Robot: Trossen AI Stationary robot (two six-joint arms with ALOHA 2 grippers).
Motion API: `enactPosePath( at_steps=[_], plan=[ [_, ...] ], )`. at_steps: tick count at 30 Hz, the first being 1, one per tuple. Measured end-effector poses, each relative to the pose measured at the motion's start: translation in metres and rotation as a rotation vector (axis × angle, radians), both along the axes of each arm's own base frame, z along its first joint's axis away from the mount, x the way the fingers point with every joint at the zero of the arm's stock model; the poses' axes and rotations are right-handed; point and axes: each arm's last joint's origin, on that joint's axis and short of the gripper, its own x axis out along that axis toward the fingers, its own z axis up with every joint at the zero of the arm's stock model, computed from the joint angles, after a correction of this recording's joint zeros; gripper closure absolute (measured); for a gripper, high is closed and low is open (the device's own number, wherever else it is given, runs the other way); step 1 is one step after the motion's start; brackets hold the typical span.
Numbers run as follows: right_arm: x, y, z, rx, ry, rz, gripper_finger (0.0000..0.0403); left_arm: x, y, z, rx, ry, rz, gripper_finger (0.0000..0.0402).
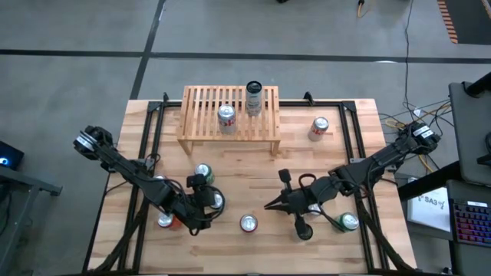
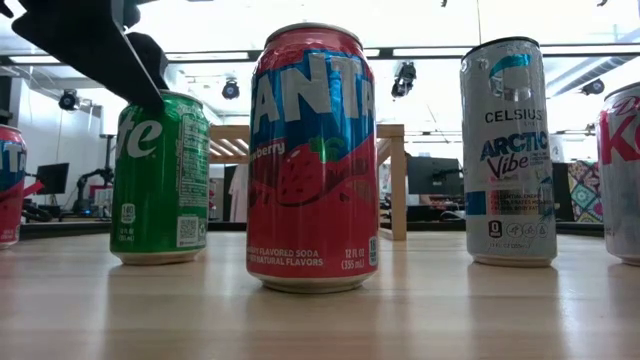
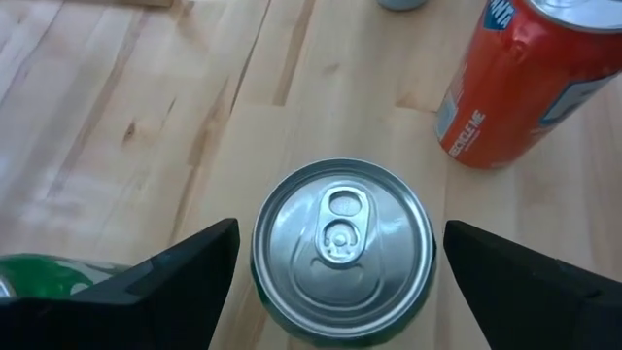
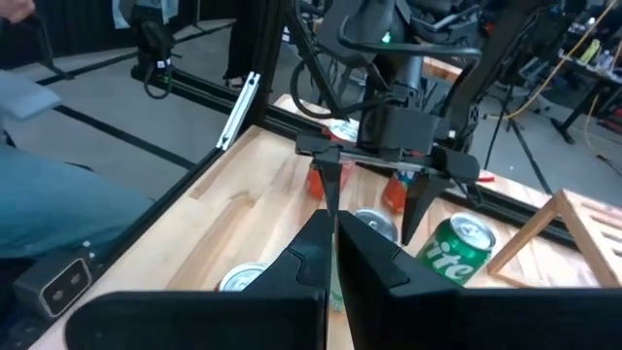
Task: Place canned beverage on shelf
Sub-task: Put the left green soda can on the shelf
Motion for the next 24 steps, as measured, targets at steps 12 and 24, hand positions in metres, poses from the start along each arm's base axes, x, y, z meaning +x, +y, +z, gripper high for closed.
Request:
enactPosePath(
  at_steps=[12,24],
  plan=[
    [0.0,0.0,-0.0007,-0.012,0.003,0.003,0.0394,0.0012,-0.0002,-0.0048,0.015,0.016,0.011,0.0054],
    [0.0001,0.0,-0.0007,-0.01,0.003,0.002,0.0394,0.0017,-0.0004,-0.0053,0.005,0.009,0.03,0.0054]
  ],
)
